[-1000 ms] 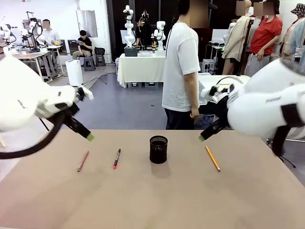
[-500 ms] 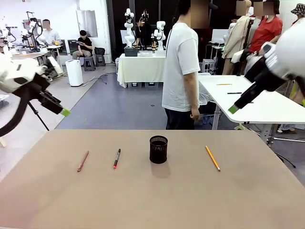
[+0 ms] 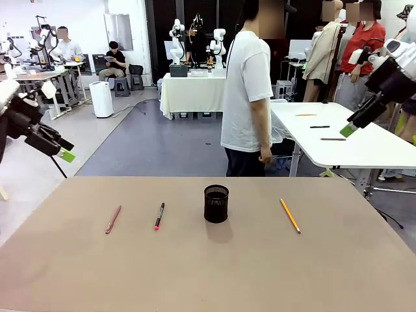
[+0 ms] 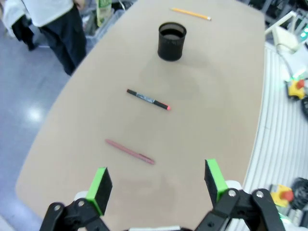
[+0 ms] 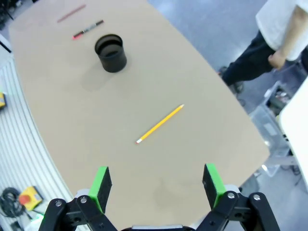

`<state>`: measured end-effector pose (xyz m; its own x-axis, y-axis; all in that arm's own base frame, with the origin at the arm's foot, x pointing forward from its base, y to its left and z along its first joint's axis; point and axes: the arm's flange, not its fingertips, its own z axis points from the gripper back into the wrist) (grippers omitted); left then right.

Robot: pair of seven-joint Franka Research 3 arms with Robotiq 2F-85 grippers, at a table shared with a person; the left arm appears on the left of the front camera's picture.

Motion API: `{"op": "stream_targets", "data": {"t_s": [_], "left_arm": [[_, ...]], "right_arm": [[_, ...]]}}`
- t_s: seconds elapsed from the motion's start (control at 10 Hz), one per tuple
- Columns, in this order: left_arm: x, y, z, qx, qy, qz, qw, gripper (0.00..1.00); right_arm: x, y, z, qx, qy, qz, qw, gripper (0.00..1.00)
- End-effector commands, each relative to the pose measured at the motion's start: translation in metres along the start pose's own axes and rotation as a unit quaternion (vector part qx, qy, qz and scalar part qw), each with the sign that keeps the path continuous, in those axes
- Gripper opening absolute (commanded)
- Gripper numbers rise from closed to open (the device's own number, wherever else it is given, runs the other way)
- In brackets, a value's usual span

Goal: Place the pens into the pen holder.
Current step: Pick up a writing instrument from the table and place it into the Pen holder.

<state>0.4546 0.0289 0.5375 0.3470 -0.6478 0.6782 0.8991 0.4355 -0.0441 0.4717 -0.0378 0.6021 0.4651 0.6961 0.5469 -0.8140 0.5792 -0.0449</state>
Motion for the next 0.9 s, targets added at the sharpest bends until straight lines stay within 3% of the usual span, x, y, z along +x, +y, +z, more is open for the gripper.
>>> {"op": "stream_targets", "data": {"t_s": [0.0, 0.1, 0.4, 0.5, 0.6, 0.8], "left_arm": [[0.001, -0.006, 0.002, 0.008, -0.015, -0.003, 1.0, 1.0], [0.001, -0.006, 0.002, 0.008, -0.015, -0.003, 1.0, 1.0], [0.004, -0.001, 0.001, 0.01, 0.001, 0.007, 1.0, 1.0], [0.002, 0.004, 0.007, 0.046, 0.022, -0.053, 0.997, 1.0], [0.006, 0.0, 0.021, 0.048, 0.019, -0.071, 0.996, 1.0], [0.005, -0.004, 0.03, 0.063, 0.011, -0.08, 0.995, 1.0]], "right_arm": [[0.0, -0.004, -0.005, -0.039, -0.053, 0.038, 0.997, 1.0], [0.0, 0.0, 0.0, 0.0, 0.0, 0.0, 1.0, 1.0], [-0.003, -0.005, -0.001, -0.012, -0.002, 0.014, 1.0, 1.0], [0.004, -0.021, -0.002, 0.036, -0.043, 0.051, 0.997, 1.0], [-0.001, -0.044, -0.001, 0.011, -0.071, 0.056, 0.996, 1.0], [-0.007, -0.088, 0.003, 0.062, -0.089, 0.06, 0.992, 1.0]]}}
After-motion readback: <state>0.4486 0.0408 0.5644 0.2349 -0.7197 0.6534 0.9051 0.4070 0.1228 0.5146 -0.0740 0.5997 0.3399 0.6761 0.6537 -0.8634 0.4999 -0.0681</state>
